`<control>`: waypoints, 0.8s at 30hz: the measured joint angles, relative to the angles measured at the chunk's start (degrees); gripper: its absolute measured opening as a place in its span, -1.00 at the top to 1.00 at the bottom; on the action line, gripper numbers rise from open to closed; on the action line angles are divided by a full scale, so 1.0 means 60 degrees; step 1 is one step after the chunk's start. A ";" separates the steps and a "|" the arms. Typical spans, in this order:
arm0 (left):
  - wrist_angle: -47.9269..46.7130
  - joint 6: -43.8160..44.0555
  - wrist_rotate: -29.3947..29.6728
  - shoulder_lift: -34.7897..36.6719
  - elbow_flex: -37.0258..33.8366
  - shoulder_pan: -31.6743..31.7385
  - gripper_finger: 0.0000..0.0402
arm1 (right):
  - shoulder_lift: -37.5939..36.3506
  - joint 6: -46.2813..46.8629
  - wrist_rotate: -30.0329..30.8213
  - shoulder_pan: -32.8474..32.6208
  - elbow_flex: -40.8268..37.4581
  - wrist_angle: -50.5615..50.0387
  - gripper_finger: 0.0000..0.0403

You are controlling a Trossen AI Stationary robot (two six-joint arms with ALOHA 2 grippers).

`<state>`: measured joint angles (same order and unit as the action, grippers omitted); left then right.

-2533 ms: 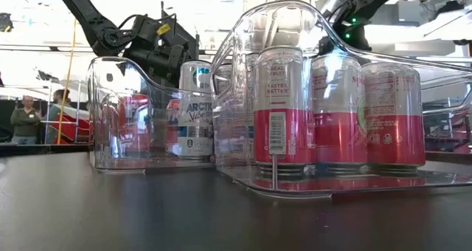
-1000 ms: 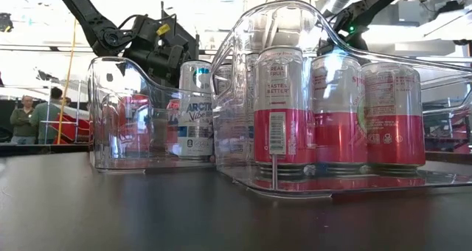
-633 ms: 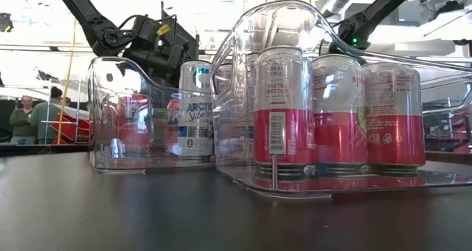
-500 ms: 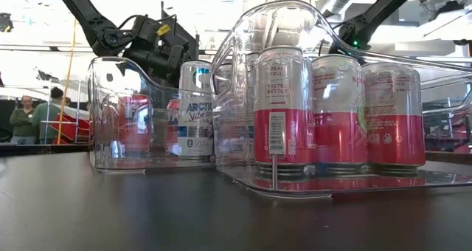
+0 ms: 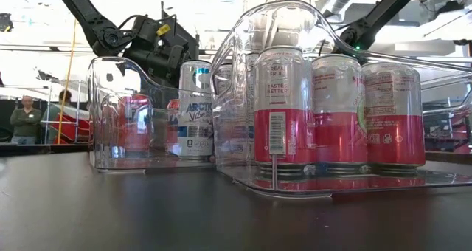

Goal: Sort soda cans
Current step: Put the white soda can in the center transparent bin

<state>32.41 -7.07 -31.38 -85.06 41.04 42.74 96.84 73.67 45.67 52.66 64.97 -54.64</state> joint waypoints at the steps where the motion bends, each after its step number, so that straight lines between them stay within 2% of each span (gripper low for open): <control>1: 0.0001 0.0000 0.0000 0.0000 0.0000 0.0000 -0.79 | 0.0000 0.0004 0.0092 -0.0023 0.0000 0.0031 -0.89; 5: 0.0002 0.0000 0.0000 0.0000 0.0000 0.0000 -0.79 | 0.0000 0.0004 0.0164 -0.0035 0.0000 0.0075 -0.76; 14: 0.0002 0.0000 0.0000 0.0000 0.0000 0.0000 -0.79 | -0.0004 0.0007 0.0168 -0.0032 0.0000 0.0109 -0.27; 24: 0.0003 0.0000 0.0000 0.0000 0.0000 0.0000 -0.79 | -0.0004 0.0000 0.0161 -0.0338 0.0000 0.0075 -0.22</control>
<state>32.43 -7.07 -31.38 -85.06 41.04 42.74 96.82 73.67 46.63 50.64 64.97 -54.19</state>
